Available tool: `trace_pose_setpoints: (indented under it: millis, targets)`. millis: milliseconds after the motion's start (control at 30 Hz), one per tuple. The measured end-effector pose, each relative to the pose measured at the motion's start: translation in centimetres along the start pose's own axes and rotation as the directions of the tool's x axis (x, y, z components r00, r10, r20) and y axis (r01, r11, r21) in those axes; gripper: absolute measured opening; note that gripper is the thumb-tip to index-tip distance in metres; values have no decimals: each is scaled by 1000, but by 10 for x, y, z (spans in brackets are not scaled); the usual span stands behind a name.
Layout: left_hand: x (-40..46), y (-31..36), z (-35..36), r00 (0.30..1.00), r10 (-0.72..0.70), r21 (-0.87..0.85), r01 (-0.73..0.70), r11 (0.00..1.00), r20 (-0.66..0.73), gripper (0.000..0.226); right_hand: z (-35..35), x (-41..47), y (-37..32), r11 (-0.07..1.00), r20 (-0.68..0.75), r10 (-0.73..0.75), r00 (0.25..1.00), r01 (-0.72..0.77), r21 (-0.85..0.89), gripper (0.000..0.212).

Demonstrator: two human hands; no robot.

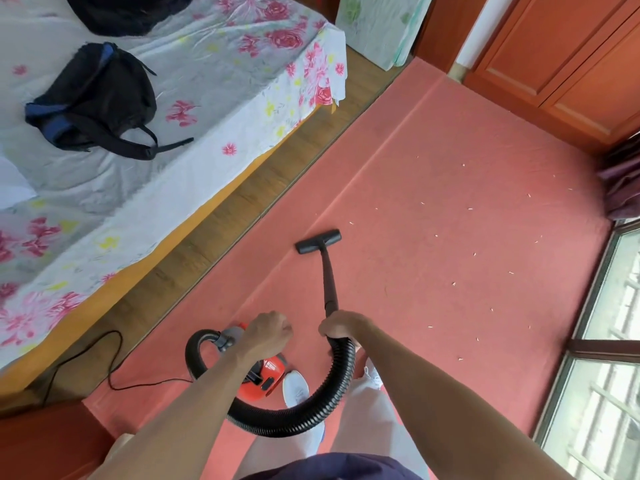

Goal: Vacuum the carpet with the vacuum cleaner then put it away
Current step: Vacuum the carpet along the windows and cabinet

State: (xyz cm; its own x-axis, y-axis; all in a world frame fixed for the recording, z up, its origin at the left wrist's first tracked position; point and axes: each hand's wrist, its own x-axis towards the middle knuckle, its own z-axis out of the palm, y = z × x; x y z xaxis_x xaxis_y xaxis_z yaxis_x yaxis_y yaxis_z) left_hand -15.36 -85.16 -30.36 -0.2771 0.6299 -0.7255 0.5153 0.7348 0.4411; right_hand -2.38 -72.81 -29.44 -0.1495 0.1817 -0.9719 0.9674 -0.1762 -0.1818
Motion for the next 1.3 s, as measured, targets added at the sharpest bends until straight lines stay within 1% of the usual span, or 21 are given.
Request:
trace_pose_setpoints:
  millis: [100,200,333,467,600,700,767,800,867,933,1000,1100,1200,1300]
  targets:
    - [-2,-14,-6,999,-16,0,16,1000,-29,20,4,-2,-3,1000,38,2,999,-2,0,27]
    - [-3,-24,-8,998,-45,0,45,999,-32,23,6,-4,6,999,72,32,997,-29,-43,32]
    - [1,-28,-9,998,-51,-33,50,998,-37,23,-4,4,7,977,8,45,999,-43,-211,35]
    - [2,-24,-8,997,-52,-39,50,998,-51,24,2,7,1,939,21,74,997,-63,-337,40]
    - [-1,-21,-4,997,-56,-42,54,998,-54,26,8,8,-1,922,29,77,997,-60,-383,37]
    - [-3,-20,-5,997,-53,-39,50,998,-62,27,5,12,-4,934,3,61,998,-56,-352,39]
    - [-5,-19,-8,996,-54,-28,52,998,-73,27,4,11,-7,961,-15,50,999,-53,-272,41]
    - [-6,-18,-10,996,-50,-20,48,999,-78,26,4,9,-7,979,-16,48,999,-50,-196,41]
    - [-9,-16,-13,996,-34,-10,33,999,-84,21,6,-2,-3,999,7,44,999,-44,13,36]
    - [-12,-10,-17,997,-13,-3,13,1000,-76,15,7,-15,9,961,46,24,999,-36,275,28]
    - [-15,1,-17,998,13,-7,-14,1000,-65,15,16,-29,31,865,39,3,999,-22,501,26]
    - [-15,19,-8,999,31,23,-30,999,-24,19,44,-47,62,690,-37,47,998,-6,724,15]
    - [-13,39,9,997,52,3,-52,999,49,23,75,-60,77,486,-62,100,993,6,874,12]
    - [-16,60,23,987,111,-9,-111,994,112,19,96,-71,74,223,-61,134,989,30,974,7]
